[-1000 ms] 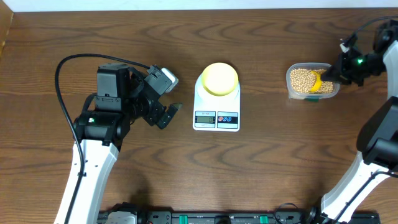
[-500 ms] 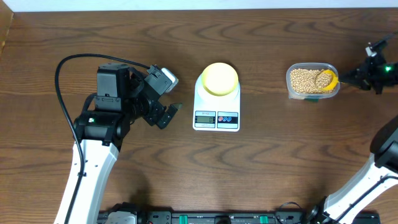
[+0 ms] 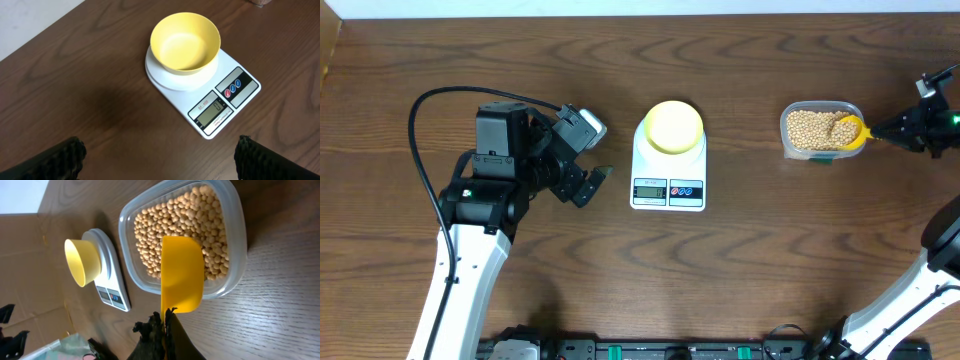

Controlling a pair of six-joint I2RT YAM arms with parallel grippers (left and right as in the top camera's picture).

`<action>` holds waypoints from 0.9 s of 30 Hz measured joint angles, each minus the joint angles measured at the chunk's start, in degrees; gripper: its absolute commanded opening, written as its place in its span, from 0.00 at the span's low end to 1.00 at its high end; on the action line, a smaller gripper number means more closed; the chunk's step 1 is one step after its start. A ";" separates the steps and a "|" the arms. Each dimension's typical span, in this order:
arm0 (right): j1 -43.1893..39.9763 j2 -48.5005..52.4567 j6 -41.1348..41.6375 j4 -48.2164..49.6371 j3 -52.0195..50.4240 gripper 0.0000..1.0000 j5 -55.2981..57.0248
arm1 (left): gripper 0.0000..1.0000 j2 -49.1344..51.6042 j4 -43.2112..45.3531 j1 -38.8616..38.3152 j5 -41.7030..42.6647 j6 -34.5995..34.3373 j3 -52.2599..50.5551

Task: Scoop item into bowl and weigh 50g on scale
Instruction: 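Drag the yellow scoop through the soybean tub with the right gripper to fill it, then carry the filled scoop with the right gripper over the yellow bowl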

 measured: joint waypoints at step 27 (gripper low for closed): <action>4.85 0.00 -4.22 -4.55 0.00 0.01 -12.70 | 0.97 0.00 0.02 0.00 0.00 0.00 -0.02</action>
